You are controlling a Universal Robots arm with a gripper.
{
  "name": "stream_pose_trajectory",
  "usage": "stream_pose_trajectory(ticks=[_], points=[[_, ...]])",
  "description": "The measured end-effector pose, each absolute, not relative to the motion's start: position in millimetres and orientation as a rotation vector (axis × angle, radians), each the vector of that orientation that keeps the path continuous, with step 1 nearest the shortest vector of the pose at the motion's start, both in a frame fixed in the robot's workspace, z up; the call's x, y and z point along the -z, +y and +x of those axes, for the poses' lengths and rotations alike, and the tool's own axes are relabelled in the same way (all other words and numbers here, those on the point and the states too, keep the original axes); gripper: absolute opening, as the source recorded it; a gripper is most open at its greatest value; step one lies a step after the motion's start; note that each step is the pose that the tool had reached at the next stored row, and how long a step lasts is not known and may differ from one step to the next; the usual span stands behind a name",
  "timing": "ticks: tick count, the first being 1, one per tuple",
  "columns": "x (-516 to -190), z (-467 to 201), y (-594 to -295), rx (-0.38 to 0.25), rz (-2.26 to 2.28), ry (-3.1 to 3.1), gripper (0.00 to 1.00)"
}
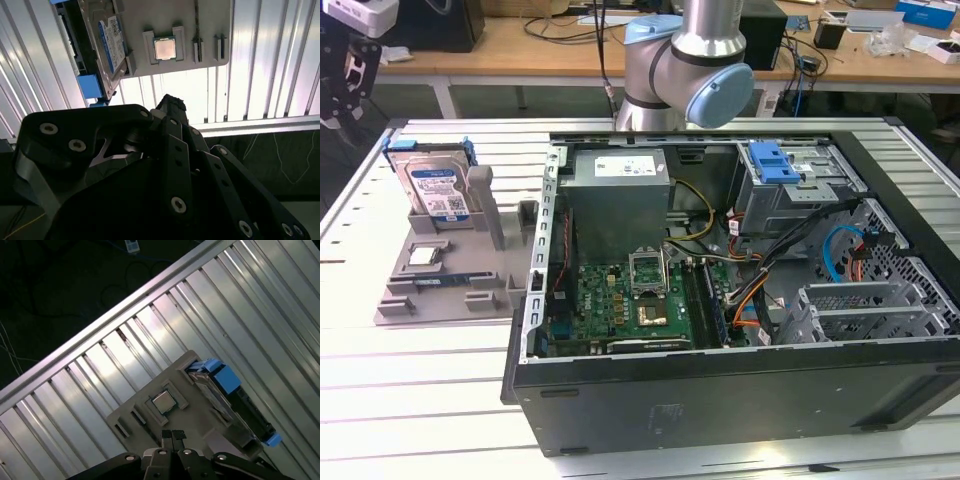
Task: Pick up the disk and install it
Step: 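Pick up the disk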
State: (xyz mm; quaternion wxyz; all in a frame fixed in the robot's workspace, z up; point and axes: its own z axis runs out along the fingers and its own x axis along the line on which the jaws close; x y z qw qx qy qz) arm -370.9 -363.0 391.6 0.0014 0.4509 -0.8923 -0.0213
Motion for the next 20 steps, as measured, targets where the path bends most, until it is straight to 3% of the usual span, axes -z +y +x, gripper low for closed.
stream_pose_trajectory(ticks=[20], points=[[-391.6, -370.9, -363.0, 0.06, 1.627, -2.677, 0.11]])
